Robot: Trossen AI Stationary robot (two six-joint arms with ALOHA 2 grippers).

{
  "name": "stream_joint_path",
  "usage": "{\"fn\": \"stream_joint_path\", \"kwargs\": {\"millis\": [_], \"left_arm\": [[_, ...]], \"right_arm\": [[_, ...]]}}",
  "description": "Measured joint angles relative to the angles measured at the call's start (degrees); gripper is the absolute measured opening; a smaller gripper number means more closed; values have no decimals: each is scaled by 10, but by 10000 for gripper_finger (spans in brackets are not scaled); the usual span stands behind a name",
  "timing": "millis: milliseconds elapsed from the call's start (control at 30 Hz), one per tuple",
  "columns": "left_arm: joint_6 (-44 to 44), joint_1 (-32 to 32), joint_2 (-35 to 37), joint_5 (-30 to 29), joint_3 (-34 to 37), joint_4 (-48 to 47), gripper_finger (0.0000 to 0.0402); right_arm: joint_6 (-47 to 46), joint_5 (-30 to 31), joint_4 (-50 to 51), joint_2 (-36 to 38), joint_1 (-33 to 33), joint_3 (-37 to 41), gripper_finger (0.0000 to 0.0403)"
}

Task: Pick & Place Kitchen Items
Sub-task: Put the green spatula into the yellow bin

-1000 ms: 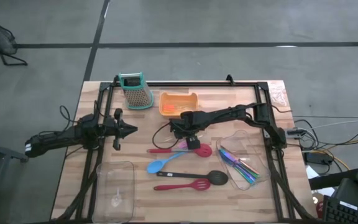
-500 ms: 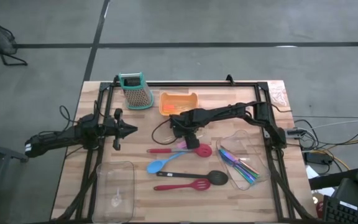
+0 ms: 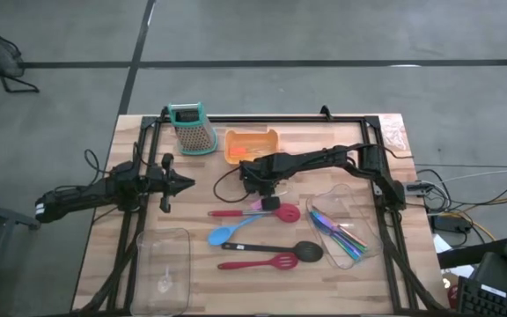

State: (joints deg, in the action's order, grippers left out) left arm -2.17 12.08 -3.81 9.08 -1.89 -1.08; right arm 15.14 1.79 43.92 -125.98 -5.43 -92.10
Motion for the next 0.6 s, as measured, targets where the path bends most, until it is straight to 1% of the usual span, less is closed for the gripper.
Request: {"fn": "stream_joint_path", "kwargs": {"millis": [267, 400, 600], "left_arm": [[0, 0, 0, 0, 0, 0, 35], [0, 0, 0, 0, 0, 0, 35], [0, 0, 0, 0, 0, 0, 35]], "right_arm": [[-8, -2, 19, 0, 2, -15, 30], [-13, -12, 50, -2, 10, -39, 31], [-12, -6, 79, 0, 22, -94, 32]]}}
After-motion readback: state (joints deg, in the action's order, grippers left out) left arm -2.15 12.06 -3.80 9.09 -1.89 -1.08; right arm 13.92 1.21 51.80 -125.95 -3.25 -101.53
